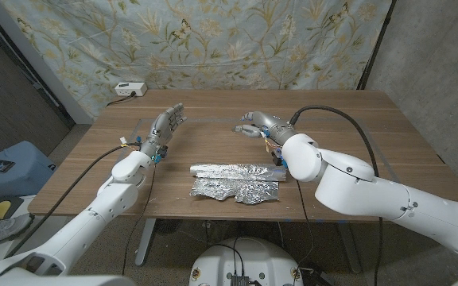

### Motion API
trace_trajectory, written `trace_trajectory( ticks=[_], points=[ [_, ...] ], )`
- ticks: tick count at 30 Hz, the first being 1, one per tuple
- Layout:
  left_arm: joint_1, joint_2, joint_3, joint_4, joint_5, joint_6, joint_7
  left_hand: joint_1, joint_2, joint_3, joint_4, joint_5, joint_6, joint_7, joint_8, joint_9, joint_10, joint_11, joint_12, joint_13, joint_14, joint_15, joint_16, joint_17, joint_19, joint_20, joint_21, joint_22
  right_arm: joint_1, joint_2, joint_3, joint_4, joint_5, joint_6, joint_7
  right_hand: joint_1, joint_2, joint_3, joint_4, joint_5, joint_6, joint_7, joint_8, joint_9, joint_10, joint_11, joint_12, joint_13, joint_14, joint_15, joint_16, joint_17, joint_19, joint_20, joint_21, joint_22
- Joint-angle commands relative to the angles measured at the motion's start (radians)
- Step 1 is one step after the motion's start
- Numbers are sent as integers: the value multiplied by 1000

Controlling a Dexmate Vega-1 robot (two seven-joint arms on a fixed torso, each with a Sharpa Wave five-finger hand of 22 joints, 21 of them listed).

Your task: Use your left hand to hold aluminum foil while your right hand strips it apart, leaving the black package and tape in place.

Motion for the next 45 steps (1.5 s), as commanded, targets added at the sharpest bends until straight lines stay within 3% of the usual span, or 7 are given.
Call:
trace_trajectory(
  ticks=[1,10,15,20,23,27,45],
  points=[
    [-14,-19,0,40,4,-32,-6,11,-3,3,-6,4,8,-3,-3,5,3,1,2,-1,3,3,-2,3,4,2,-1,5,92,13,-106,-23,-24,-60,55,19,-2,2,-4,-3,-10,10,-4,6,-5,5,-10,2,-4,14,-4,3,-10,3,-3,4],
    [-49,-42,5,98,2,-59,-35,12,-1,3,-8,4,10,-2,-3,5,3,2,1,-1,4,4,-3,3,5,2,-3,5,169,61,-184,-5,-12,-124,55,30,-12,-2,-3,-3,-26,13,-7,6,-20,12,-23,4,-21,25,-11,4,-31,11,-8,4],
    [-69,-53,11,132,2,-70,-54,12,-1,3,-9,4,11,-3,-3,5,3,2,1,-2,4,5,-2,4,6,3,-5,5,227,78,-266,-9,-19,-169,36,34,-14,-2,-3,-3,-27,15,-7,6,-21,12,-25,4,-25,27,-12,4,-33,12,-8,4],
    [-75,-57,14,133,7,-69,-49,12,0,3,-9,5,10,-3,-4,5,4,2,1,-2,4,5,-3,4,6,3,-6,5,260,75,-309,-23,-4,-178,23,49,-16,-1,-4,-2,-15,42,0,6,-17,20,-27,5,-24,33,-11,4,-34,15,-5,3],
    [-75,-58,17,129,11,-69,-45,12,0,3,-9,5,11,-4,-4,5,4,1,1,-2,4,5,-2,4,6,4,-7,5,279,77,-344,-28,-4,-190,6,53,-16,-1,-4,-2,-14,44,1,6,-14,23,-27,5,-23,34,-10,4,-34,17,-4,3],
    [-72,-60,20,122,17,-68,-33,13,0,3,-10,5,11,-3,-4,5,5,1,1,-2,4,5,-3,4,7,4,-8,5,327,87,-406,-26,-1,-219,-5,83,-22,4,-9,-1,-10,61,3,5,-6,41,-30,7,-13,55,-7,4,-21,42,2,3],
    [-61,-51,29,97,31,-41,-6,14,1,4,-13,6,16,-1,-4,5,10,0,2,-3,8,5,-2,4,11,5,-13,6,459,143,-554,16,87,-231,-36,148,-44,8,-10,-2,-23,68,2,6,12,59,-33,13,-10,83,-7,4,-16,72,4,3]
  ],
)
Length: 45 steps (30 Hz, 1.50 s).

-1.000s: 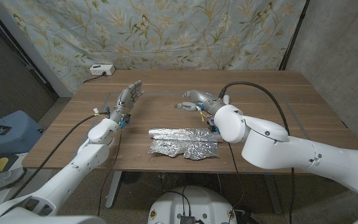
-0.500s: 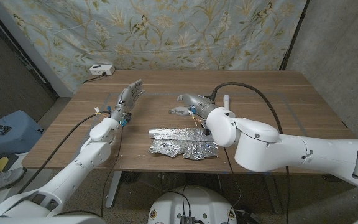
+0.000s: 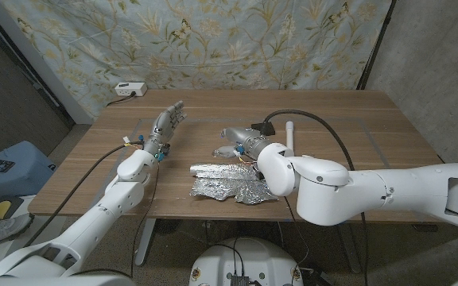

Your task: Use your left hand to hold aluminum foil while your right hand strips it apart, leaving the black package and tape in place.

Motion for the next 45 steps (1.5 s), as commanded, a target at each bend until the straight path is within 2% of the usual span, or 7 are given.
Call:
trace_trajectory(
  ticks=[1,9,26,32,40,43,45],
  points=[
    [0,3,10,-7,12,21,13,14,1,1,-7,6,7,0,0,5,7,4,2,2,4,2,-2,5,6,0,-5,1,94,49,-110,36,49,-20,-27,22,-1,2,2,-2,-4,68,4,4,0,10,-1,3,0,15,1,5,-1,13,3,3],
    [-2,1,13,-7,15,21,16,15,1,1,-9,6,10,-1,1,5,9,4,2,2,5,2,-2,5,8,-2,-8,1,144,96,-166,88,84,-37,-49,40,-14,-5,8,-2,-35,70,-4,6,-6,11,-6,10,-14,23,-4,7,-9,26,1,4],
    [-8,-3,13,10,7,15,1,16,2,1,-12,7,12,0,0,6,9,7,1,2,7,4,-2,5,10,0,-12,1,214,164,-219,170,213,-37,-134,76,-33,-15,12,5,-69,70,-3,9,1,12,-2,26,-27,35,-5,10,-25,46,-1,4],
    [-14,-6,14,19,5,12,-8,17,3,1,-12,7,13,1,0,6,11,8,2,2,7,5,-2,5,11,0,-14,1,269,199,-249,208,364,-37,-243,88,-41,-21,14,8,-79,70,-3,9,9,12,5,35,-31,37,-6,12,-32,57,-2,4],
    [-12,-6,13,19,5,14,-3,17,4,1,-12,7,13,0,0,6,10,8,1,2,7,5,-2,5,12,0,-16,1,360,278,-292,288,698,-37,-483,104,-42,-28,19,12,-94,70,-4,9,13,12,19,55,-36,37,-5,17,-45,66,-3,4],
    [-11,-6,12,18,4,15,-2,16,4,1,-12,7,15,1,0,6,11,8,1,1,7,5,-2,5,12,0,-17,1,375,298,-304,312,755,-37,-528,112,-42,-31,20,13,-99,70,-4,9,13,12,26,66,-36,38,-3,19,-48,70,-2,4],
    [-10,-5,11,17,3,16,0,17,4,1,-13,7,16,1,0,6,10,9,1,1,7,5,-2,5,13,0,-18,1,381,306,-310,323,779,-37,-546,126,-42,-45,26,15,-102,71,-2,10,10,12,49,99,-35,38,0,27,-51,74,0,4]
  ],
)
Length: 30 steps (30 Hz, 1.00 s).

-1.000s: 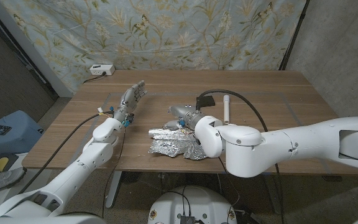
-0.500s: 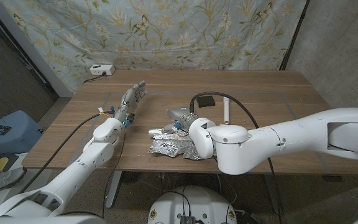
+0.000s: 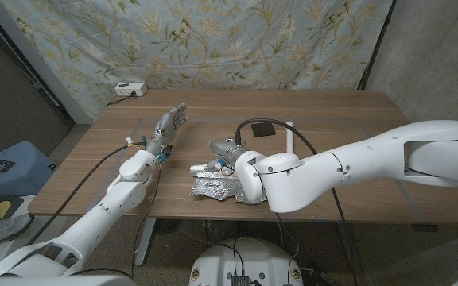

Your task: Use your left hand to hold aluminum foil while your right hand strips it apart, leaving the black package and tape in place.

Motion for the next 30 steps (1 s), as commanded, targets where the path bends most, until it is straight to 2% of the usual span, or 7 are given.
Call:
trace_trajectory(
  ticks=[1,6,10,15,23,30],
  points=[
    [1,-1,-2,3,-5,-2,-2,12,-2,1,-5,7,14,-2,1,6,3,2,1,1,7,5,-2,5,8,5,-3,2,85,84,-53,95,317,-1,-214,46,2,-41,13,12,-10,79,4,4,-10,0,69,100,-3,6,9,22,-5,8,2,4],
    [5,5,-2,-6,0,7,9,11,-1,1,-4,7,16,-2,1,6,4,2,1,1,7,6,-2,6,9,5,-4,2,91,86,-63,113,365,-1,-253,56,7,-56,14,13,-13,78,4,4,-14,0,87,130,5,6,14,29,-9,11,1,4],
    [6,7,-2,-7,-3,8,3,12,-1,2,-6,8,18,-2,2,6,4,2,1,1,8,7,-2,6,9,6,-5,2,95,77,-71,115,403,-1,-287,77,10,-90,15,19,8,78,9,8,-14,0,128,186,10,5,16,44,-24,14,1,4],
    [7,8,1,-13,0,13,6,13,-1,2,-6,8,19,-1,2,6,4,5,0,1,8,8,-2,6,10,7,-7,2,105,69,-83,116,434,-1,-323,95,16,-118,17,22,20,79,7,9,-15,0,147,217,18,4,18,52,-34,13,1,4],
    [8,8,5,-17,1,18,3,14,-1,2,-8,8,21,-2,2,6,5,6,0,1,9,7,-2,5,11,6,-9,2,117,47,-94,109,469,-1,-358,108,19,-136,17,23,38,78,10,10,-18,0,154,233,19,4,18,55,-41,13,1,4],
    [10,8,8,-26,6,23,12,14,0,1,-8,8,23,-3,2,6,6,6,0,1,10,8,-2,6,11,7,-10,2,108,44,-90,109,440,-1,-325,113,23,-144,18,22,45,78,11,11,-18,0,155,239,22,0,20,57,-46,10,1,4]
  ],
)
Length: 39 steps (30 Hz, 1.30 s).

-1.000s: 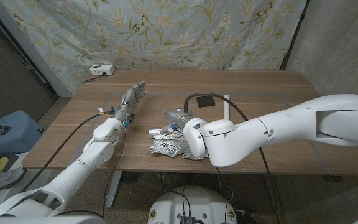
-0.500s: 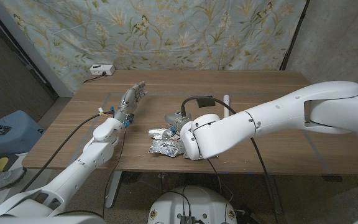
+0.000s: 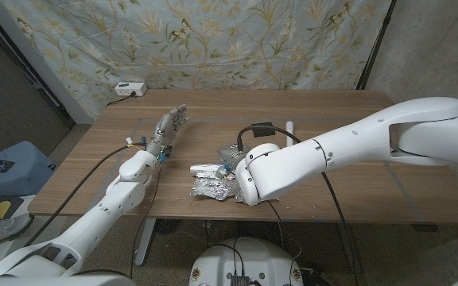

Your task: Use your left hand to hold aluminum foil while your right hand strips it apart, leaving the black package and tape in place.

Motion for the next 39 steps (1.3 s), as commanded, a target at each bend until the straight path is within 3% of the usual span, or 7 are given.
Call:
trace_trajectory(
  ticks=[1,15,27,39],
  points=[
    [3,0,6,-9,5,4,3,14,0,1,-8,8,7,0,2,1,6,7,0,1,4,3,-2,6,6,2,-1,2,1,-11,-7,1,-5,-2,8,15,3,-7,-2,4,16,75,7,2,-5,3,5,6,4,1,7,4,-3,-3,1,4],
    [15,-1,3,-23,9,3,24,16,1,2,-10,9,10,1,2,1,8,8,1,1,5,3,-2,6,8,1,-4,2,-45,-9,6,15,-194,-2,169,26,9,-14,-3,3,36,75,9,4,11,2,14,14,20,-6,12,6,-7,-6,1,4],
    [16,5,7,-31,16,21,36,17,1,2,-10,9,11,1,1,1,8,8,0,1,6,4,-2,6,10,1,-7,2,-99,-41,15,15,-384,-1,312,36,13,-16,-6,4,59,74,14,7,37,1,31,23,52,-25,25,10,-11,-8,0,3],
    [1,-2,17,-12,17,28,24,16,1,1,-9,9,16,2,2,2,8,11,0,1,7,7,-1,7,12,2,-10,2,-120,-80,21,6,-435,-2,349,47,10,-19,-8,6,108,74,26,11,84,-14,64,34,83,-44,37,19,-20,-18,-2,3]
  ],
)
